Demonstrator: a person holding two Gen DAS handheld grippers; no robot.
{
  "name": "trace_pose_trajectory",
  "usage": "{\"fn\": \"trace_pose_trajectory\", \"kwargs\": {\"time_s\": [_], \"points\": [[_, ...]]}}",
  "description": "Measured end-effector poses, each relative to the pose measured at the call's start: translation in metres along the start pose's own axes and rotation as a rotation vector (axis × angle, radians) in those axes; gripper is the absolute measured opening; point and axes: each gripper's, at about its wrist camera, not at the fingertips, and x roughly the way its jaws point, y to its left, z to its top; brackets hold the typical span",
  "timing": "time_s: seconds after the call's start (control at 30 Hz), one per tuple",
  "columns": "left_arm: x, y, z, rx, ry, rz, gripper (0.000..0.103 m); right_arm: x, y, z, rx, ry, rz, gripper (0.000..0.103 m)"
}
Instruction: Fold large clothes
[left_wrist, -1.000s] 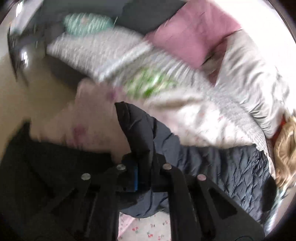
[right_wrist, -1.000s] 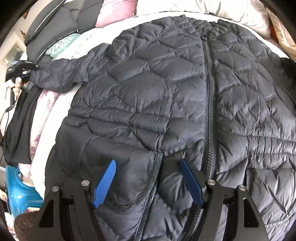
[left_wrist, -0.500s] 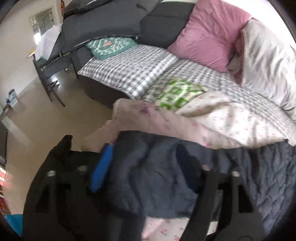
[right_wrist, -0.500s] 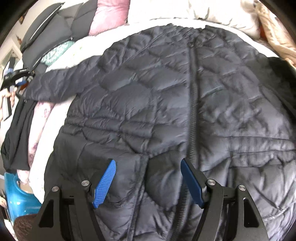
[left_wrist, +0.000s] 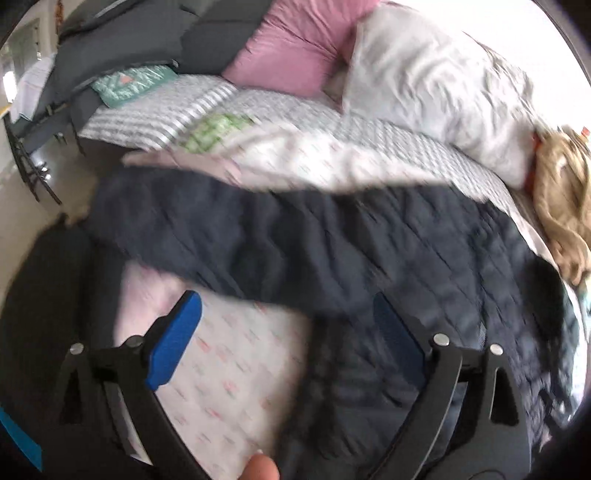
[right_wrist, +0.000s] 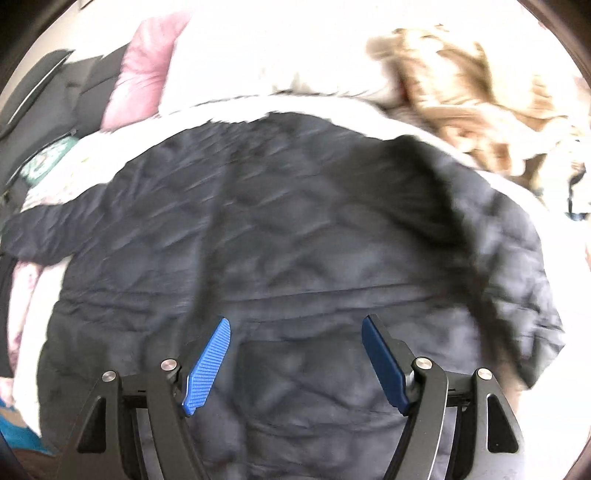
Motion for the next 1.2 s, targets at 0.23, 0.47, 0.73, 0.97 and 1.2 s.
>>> {"fn": "trace_pose_trajectory", "kwargs": {"time_s": [0.23,0.47,0.73,0.97,1.2], "points": [[-0.010,-0.057,-0.066,0.011,0.034,-0.096,0.102,-0.026,-0.081,-0.027,0.025,-0.050,-0.159,0.076],[0.010,-0.092,-0.119,-0.002,0.130,-0.237,0.102,-0.007,-0.137,-0.054,-0.015,0.013,-0.312,0.076],[0.021,-0.125,-0.122,0.081,0.107,-0.216,0.102,0.019,-0.159,-0.060,-0.137,0.104,-0.354,0.011],[0.031,-0.143,-0.117,0.135,0.107,-0.261,0.102,-0.027,-0.192,0.023,-0.109,-0.043,-0.479,0.008],[0.032,-0.146,-0.107,0.155,0.062,-0.273,0.102,-0.030,-0.268,0.129,-0.005,-0.069,-0.641,0.008]]}}
